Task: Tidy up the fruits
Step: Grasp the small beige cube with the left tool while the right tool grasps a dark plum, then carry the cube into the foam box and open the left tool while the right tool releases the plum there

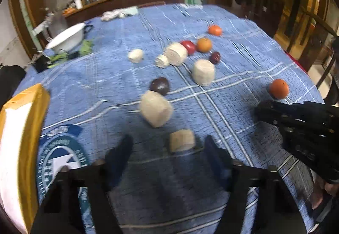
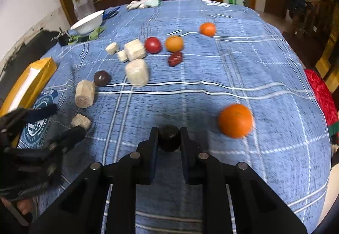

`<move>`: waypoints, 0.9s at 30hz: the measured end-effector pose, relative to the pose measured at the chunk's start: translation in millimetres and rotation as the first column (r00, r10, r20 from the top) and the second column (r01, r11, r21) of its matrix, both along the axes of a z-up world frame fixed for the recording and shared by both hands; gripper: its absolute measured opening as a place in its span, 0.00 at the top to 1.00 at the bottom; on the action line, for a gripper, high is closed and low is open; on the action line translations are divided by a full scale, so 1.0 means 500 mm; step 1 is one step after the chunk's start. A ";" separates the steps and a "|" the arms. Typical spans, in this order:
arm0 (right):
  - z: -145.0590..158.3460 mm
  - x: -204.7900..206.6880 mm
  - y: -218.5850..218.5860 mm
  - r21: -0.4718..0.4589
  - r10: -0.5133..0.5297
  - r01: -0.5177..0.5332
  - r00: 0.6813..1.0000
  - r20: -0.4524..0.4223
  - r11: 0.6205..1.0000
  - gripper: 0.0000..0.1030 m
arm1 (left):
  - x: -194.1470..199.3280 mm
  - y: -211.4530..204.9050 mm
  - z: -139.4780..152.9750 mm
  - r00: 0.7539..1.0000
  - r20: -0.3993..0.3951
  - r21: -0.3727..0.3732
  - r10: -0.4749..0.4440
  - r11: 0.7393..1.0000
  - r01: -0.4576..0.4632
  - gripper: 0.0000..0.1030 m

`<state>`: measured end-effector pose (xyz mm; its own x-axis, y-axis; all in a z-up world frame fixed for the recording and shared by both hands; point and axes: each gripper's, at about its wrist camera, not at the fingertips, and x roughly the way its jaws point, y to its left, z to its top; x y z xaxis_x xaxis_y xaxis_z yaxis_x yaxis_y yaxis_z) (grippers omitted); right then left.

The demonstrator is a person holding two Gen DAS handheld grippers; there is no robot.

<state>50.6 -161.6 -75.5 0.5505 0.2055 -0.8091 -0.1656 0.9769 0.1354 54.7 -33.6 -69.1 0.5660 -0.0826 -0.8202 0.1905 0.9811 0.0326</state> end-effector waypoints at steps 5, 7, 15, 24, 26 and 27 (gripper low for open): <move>0.019 -0.021 -0.033 0.032 -0.027 0.026 0.999 0.029 0.999 0.80 | 0.007 -0.005 -0.009 1.000 -0.016 -0.012 0.002 1.000 -0.002 0.76; 0.028 -0.028 -0.034 0.039 -0.026 0.025 0.999 0.044 0.999 0.80 | 0.000 0.003 -0.006 1.000 -0.011 -0.032 0.007 0.999 -0.007 0.76; 0.060 -0.049 -0.006 0.067 0.001 -0.007 0.996 0.094 0.998 0.80 | -0.050 0.077 0.048 0.996 0.061 -0.098 0.065 0.993 -0.058 0.76; 0.093 -0.071 0.107 0.068 0.117 -0.127 0.984 0.134 0.990 0.80 | -0.115 0.221 0.082 0.968 0.091 -0.142 0.232 0.966 -0.218 0.76; 0.099 -0.070 0.142 0.073 0.155 -0.166 0.978 0.141 0.983 0.80 | -0.127 0.261 0.089 0.952 0.097 -0.137 0.291 0.951 -0.276 0.76; 0.102 -0.068 0.159 0.073 0.172 -0.184 0.975 0.143 0.980 0.80 | -0.131 0.281 0.092 0.943 0.098 -0.139 0.319 0.942 -0.305 0.76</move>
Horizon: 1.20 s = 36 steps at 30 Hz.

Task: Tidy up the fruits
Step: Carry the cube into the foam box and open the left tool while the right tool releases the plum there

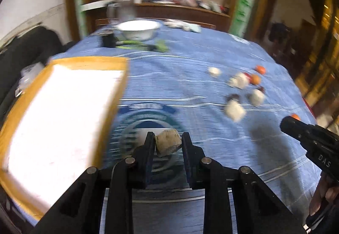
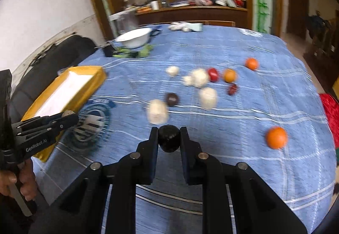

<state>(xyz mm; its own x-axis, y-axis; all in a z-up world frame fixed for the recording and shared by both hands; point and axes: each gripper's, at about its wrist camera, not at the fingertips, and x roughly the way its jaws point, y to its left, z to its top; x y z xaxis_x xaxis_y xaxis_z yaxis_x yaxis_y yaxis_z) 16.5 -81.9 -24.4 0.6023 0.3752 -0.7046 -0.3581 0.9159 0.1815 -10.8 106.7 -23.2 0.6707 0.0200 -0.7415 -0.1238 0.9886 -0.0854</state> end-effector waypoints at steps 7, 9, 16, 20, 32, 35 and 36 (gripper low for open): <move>0.034 0.018 0.135 0.018 0.132 -0.133 0.990 0.045 0.991 0.79 | -0.033 0.134 0.017 0.981 0.001 0.025 0.195 0.980 -0.195 0.76; 0.042 0.023 0.174 0.023 0.167 -0.168 0.985 0.055 0.986 0.79 | -0.040 0.166 0.015 0.973 -0.003 0.021 0.232 0.973 -0.231 0.76; 0.059 0.025 0.255 0.035 0.235 -0.238 0.969 0.073 0.971 0.79 | -0.053 0.231 0.012 0.949 -0.011 0.021 0.315 0.949 -0.315 0.76; 0.072 0.024 0.288 0.040 0.265 -0.270 0.959 0.100 0.962 0.79 | -0.058 0.259 0.008 0.937 -0.009 0.021 0.349 0.937 -0.349 0.76; 0.060 0.054 0.418 0.036 0.358 -0.363 0.929 0.094 0.931 0.79 | -0.069 0.351 -0.010 0.885 -0.041 0.030 0.464 0.886 -0.463 0.76; 0.043 0.067 0.464 0.030 0.385 -0.388 0.920 0.074 0.921 0.79 | -0.072 0.375 -0.019 0.869 -0.058 0.036 0.492 0.871 -0.490 0.76; 0.036 0.072 0.480 0.027 0.393 -0.395 0.917 0.065 0.918 0.79 | -0.073 0.382 -0.023 0.866 -0.064 0.037 0.496 0.868 -0.494 0.76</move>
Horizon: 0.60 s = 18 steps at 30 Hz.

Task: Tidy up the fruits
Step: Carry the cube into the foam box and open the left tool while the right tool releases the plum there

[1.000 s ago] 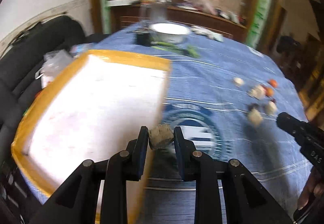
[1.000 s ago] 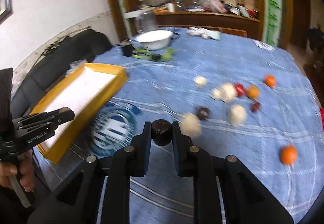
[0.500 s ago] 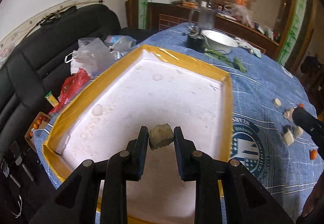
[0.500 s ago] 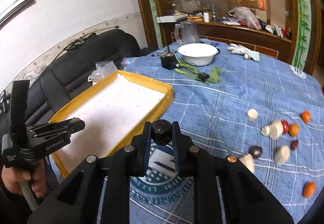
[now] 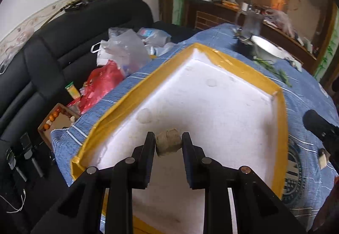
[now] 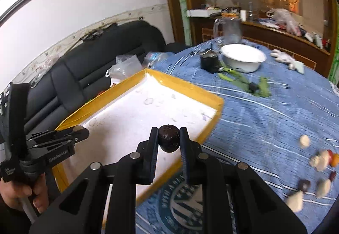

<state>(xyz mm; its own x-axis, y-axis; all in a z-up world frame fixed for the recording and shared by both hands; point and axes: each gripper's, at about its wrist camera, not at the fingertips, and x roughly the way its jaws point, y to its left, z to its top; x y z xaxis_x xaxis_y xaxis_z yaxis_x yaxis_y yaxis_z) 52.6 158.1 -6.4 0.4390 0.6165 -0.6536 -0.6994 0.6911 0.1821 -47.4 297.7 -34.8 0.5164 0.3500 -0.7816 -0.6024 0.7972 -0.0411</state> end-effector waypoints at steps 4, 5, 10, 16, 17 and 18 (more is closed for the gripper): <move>-0.018 0.013 0.057 -0.022 0.029 -0.030 0.999 -0.019 0.999 0.79 | -0.002 0.023 -0.015 0.999 -0.027 0.003 0.021 1.000 -0.021 0.76; -0.022 0.014 0.073 -0.031 0.040 -0.041 0.999 -0.023 0.999 0.79 | -0.002 0.028 -0.019 0.999 -0.037 0.003 0.025 1.000 -0.025 0.76; -0.046 0.018 0.119 -0.075 0.066 -0.069 0.997 -0.044 0.995 0.78 | -0.005 0.043 -0.032 0.996 -0.078 0.016 0.052 0.999 -0.051 0.75; -0.075 0.025 0.142 -0.125 0.070 -0.077 0.996 -0.063 0.989 0.75 | -0.010 0.050 -0.040 0.993 -0.100 0.022 0.060 0.998 -0.058 0.71; -0.077 0.025 0.142 -0.132 0.069 -0.077 0.996 -0.063 0.988 0.71 | -0.011 0.048 -0.038 0.994 -0.096 0.020 0.051 0.999 -0.050 0.66; -0.078 0.026 0.141 -0.132 0.069 -0.077 0.996 -0.063 0.988 0.54 | -0.011 0.046 -0.037 0.995 -0.093 0.016 0.043 0.999 -0.042 0.63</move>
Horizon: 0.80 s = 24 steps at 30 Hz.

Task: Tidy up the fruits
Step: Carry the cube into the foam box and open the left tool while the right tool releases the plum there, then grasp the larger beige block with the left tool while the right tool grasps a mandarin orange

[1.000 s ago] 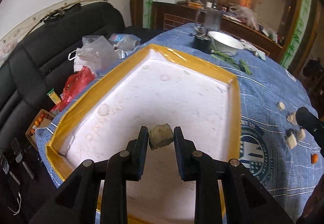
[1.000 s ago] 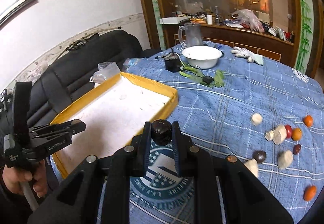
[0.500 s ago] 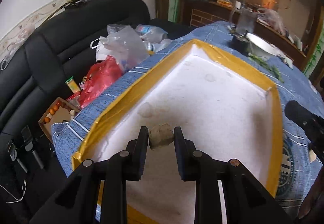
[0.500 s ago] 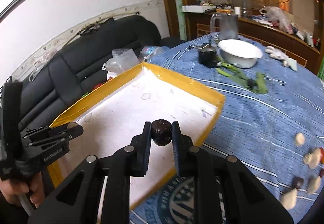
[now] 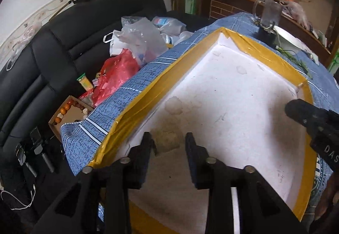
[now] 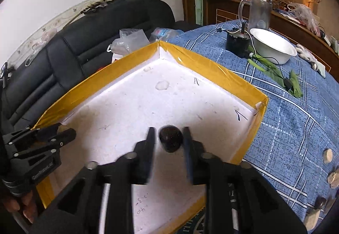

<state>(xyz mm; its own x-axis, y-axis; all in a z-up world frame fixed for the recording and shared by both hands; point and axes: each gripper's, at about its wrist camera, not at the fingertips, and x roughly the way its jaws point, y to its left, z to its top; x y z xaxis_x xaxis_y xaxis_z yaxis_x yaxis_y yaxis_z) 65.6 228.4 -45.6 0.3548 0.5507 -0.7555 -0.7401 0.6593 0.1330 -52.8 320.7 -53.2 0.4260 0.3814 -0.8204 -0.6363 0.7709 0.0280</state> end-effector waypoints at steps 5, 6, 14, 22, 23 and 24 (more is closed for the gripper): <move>0.034 -0.001 -0.051 0.062 -0.040 0.038 0.999 0.028 0.997 0.29 | -0.015 -0.015 0.024 0.998 0.060 0.015 0.002 1.000 -0.002 0.23; 0.043 -0.001 -0.066 0.079 -0.053 0.051 0.998 0.029 0.996 0.28 | -0.018 -0.019 0.031 0.997 0.080 0.004 -0.001 1.000 0.001 0.23; 0.116 -0.040 -0.328 0.168 -0.270 0.249 0.955 0.119 0.954 0.14 | -0.006 -0.142 0.100 0.946 0.266 0.048 -0.187 0.982 0.181 0.18; 0.076 -0.061 -0.658 0.079 -0.575 0.569 0.810 0.119 0.818 0.10 | 0.110 -0.384 0.080 0.836 0.201 0.040 -0.510 0.858 0.513 0.17; 0.063 -0.061 -0.700 0.058 -0.615 0.613 0.779 0.119 0.788 0.10 | 0.121 -0.409 0.077 0.824 0.194 0.041 -0.532 0.844 0.535 0.17; 0.051 -0.059 -0.735 0.044 -0.647 0.647 0.754 0.112 0.762 0.10 | 0.138 -0.441 0.071 0.809 0.179 0.042 -0.561 0.825 0.563 0.17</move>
<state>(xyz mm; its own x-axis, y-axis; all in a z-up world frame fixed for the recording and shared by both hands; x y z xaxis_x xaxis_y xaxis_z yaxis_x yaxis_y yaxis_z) 36.2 -139.0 -20.0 0.7094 0.1600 -0.6864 -0.1470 0.9861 0.0780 16.1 100.2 -17.8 0.6997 0.0208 -0.7141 -0.0852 0.9949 -0.0545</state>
